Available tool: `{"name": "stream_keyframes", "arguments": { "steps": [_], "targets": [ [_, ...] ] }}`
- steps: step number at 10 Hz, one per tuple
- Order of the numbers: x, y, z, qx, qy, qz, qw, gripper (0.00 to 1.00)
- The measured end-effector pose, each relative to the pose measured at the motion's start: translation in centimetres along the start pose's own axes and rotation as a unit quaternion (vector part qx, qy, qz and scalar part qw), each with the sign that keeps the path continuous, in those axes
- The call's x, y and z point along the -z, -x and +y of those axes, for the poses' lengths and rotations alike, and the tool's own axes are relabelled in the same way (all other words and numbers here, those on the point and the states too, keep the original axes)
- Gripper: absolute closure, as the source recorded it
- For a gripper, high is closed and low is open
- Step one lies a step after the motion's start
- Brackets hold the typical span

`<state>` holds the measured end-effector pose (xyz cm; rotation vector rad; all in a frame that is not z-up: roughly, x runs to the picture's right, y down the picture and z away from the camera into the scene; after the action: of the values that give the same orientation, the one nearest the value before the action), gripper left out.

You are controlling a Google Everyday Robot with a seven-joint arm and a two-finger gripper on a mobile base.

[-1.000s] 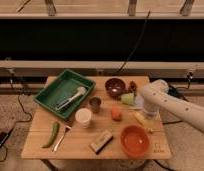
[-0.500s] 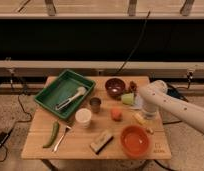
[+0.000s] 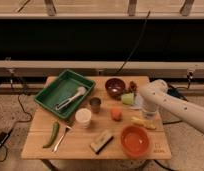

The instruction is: Place banana in paper cup

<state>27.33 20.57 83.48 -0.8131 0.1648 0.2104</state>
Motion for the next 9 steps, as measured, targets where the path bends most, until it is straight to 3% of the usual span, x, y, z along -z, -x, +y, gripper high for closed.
{"name": "stream_keyframes", "arguments": {
  "steps": [2, 5, 8, 9],
  "targets": [
    [1.1, 1.2, -0.6, 0.023, -0.005, -0.008, 0.9997, 1.00],
    [3.3, 4.5, -1.1, 0.058, -0.005, -0.037, 0.9976, 1.00],
    [6.5, 8.5, -1.1, 0.108, -0.014, -0.069, 0.9917, 1.00],
    [8.4, 9.8, -0.8, 0.129, -0.019, -0.081, 0.9881, 1.00]
  ]
}}
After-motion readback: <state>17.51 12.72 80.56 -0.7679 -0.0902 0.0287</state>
